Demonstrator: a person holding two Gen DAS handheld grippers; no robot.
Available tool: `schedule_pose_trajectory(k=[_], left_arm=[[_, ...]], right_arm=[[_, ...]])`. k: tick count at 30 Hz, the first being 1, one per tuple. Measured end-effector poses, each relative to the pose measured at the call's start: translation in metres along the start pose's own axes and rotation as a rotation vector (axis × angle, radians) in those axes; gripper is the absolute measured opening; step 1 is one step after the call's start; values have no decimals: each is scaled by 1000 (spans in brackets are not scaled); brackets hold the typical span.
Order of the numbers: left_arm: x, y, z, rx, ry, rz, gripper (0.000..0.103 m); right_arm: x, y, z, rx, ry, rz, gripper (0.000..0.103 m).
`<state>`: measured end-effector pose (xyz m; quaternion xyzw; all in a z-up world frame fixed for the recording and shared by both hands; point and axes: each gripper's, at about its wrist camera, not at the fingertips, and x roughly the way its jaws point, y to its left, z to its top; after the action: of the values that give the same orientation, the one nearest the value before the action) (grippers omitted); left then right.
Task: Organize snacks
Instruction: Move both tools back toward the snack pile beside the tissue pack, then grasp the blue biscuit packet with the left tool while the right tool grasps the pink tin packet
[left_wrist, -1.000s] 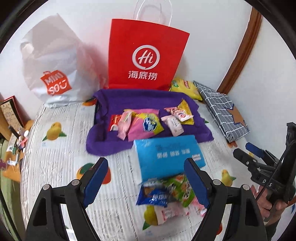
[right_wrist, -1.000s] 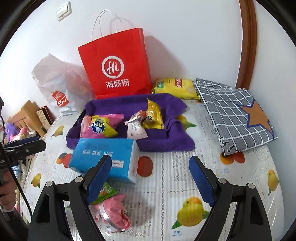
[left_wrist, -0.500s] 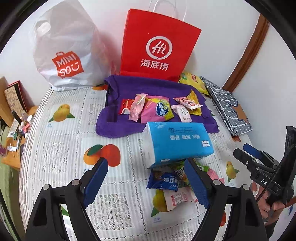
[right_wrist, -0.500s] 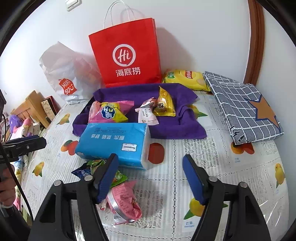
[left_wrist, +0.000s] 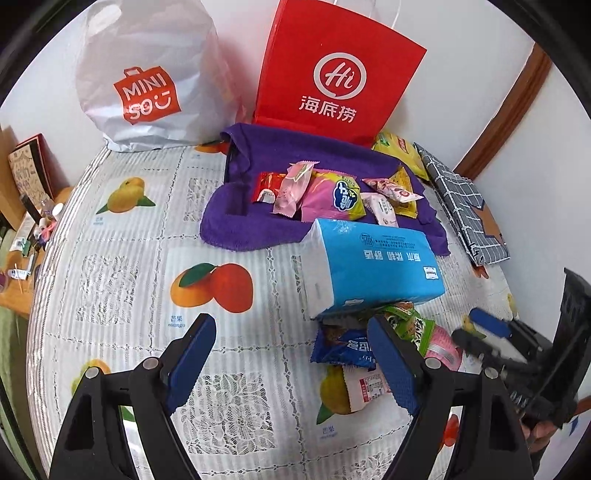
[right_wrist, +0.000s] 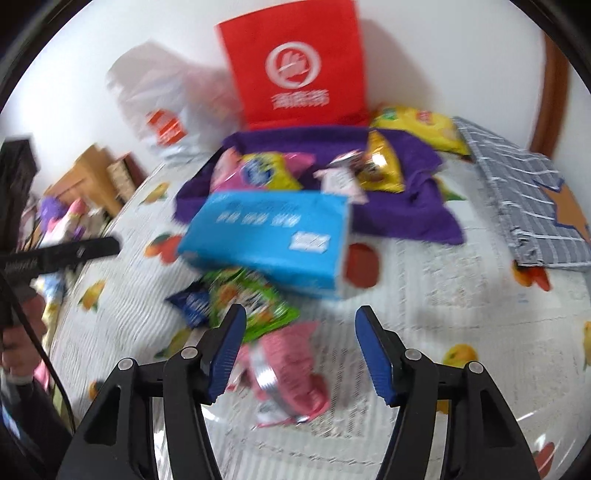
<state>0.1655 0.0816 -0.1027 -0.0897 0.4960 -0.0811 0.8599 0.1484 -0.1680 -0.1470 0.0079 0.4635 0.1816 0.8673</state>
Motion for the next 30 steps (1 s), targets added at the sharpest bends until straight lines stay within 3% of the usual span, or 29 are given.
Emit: schedule_pose_trajectory(k=[11,13,14,23,30], left_arm=[[8,-9,-8,27,31,12,83],[13,-11,-9,29,43,17,83],[17,-12,-10,31,51,21,83],[53,-33,-16,79,128,39,83],[81,-53,-22,133,190,38,83]], right_arm=[[33,21,-24,-135,103,-16,62],[38,22,-28,-150,115,-28,50],[38,22,-31,-158,111,-44,45],[-3,-15,-38,-60,7,-8,44],[-17,-49,-42,29,-44,-58,44]])
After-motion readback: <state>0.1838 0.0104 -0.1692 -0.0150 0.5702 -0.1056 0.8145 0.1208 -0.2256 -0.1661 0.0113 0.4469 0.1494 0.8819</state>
